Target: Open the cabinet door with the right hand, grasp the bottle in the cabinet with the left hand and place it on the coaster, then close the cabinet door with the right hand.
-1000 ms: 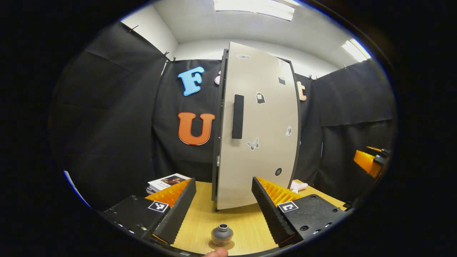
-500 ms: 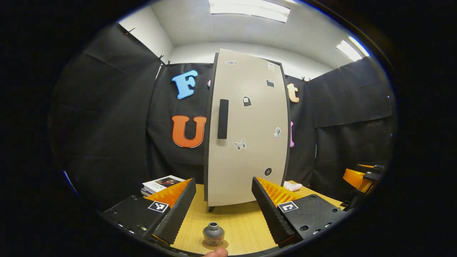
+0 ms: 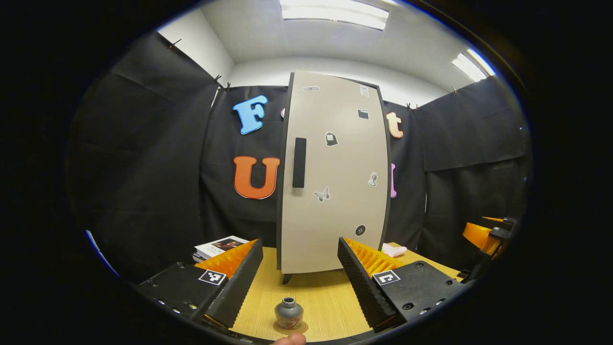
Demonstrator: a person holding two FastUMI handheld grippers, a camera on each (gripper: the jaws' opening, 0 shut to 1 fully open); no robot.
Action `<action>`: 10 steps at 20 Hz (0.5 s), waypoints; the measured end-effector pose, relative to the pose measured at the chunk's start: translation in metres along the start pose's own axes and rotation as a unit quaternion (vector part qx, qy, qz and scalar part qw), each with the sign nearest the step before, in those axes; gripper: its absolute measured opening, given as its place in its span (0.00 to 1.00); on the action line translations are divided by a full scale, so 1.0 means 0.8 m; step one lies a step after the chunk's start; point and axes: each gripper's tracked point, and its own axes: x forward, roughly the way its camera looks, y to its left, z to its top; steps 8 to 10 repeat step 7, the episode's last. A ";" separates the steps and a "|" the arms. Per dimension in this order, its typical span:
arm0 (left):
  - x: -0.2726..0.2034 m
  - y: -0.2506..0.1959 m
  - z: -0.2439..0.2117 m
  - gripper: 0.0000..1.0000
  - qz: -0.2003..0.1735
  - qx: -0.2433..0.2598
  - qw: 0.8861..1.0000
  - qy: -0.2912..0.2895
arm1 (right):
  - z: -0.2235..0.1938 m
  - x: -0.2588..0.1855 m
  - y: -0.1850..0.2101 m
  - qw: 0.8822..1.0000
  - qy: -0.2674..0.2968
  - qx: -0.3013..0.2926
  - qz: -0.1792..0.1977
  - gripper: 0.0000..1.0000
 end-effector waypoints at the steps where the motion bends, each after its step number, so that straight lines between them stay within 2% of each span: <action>1: -0.001 0.000 -0.002 0.95 0.000 0.000 1.000 0.001 | -0.001 0.000 0.001 1.000 0.002 -0.002 0.001 0.98; 10: -0.004 -0.002 -0.011 0.95 -0.002 -0.003 1.000 0.010 | -0.005 0.006 0.004 1.000 0.006 -0.008 0.002 0.98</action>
